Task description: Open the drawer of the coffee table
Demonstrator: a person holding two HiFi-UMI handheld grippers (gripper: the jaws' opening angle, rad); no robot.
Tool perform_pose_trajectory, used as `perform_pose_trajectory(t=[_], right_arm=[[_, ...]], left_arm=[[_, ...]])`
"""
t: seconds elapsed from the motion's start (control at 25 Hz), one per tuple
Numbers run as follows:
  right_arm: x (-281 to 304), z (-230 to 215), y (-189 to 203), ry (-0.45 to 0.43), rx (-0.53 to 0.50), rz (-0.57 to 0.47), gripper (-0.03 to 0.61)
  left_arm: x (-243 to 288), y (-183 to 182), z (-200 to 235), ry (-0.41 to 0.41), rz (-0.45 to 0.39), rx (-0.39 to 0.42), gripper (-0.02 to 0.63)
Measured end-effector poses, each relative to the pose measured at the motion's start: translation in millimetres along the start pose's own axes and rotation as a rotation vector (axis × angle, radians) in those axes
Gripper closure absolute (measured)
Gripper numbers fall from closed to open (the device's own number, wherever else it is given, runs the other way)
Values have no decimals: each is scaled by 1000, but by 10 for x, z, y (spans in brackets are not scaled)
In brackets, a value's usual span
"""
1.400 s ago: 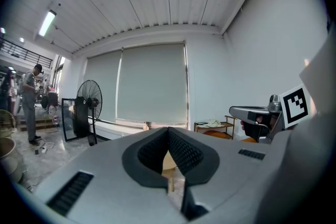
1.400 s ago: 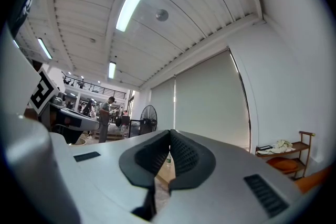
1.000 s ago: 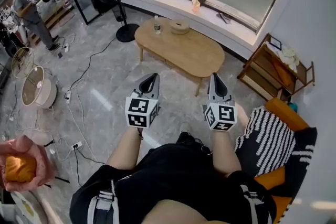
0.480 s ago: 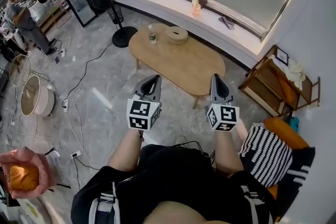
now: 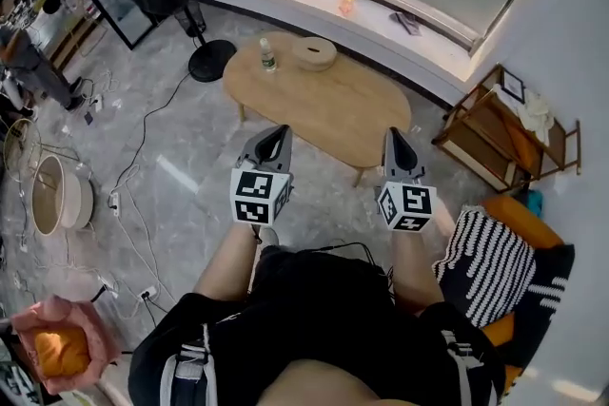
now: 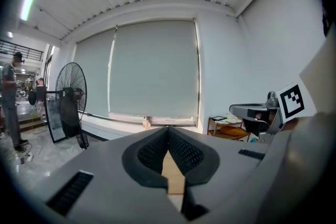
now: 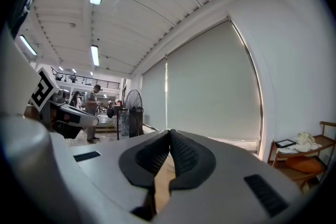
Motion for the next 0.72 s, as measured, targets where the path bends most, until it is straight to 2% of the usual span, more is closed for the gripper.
perform_pose_trajectory(t=[0.28, 0.56, 0.72], right_arm=[[176, 150, 290, 50, 17, 98, 563], [262, 99, 827, 72, 12, 241, 563], [316, -19, 1253, 66, 2, 340, 563]], left_arm=[[256, 232, 453, 61, 39, -33, 594], [535, 839, 668, 81, 163, -88, 594], [713, 1238, 646, 79, 247, -115, 594]])
Point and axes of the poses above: the fingertips, and each gripper's own axes: x forward along the fingers, z to its left, y out of its underside, the point moved 10 cm from there along -x, backward along the fingers, and after that the axes turned 2 degrees about -x, right-handed, at the moved point
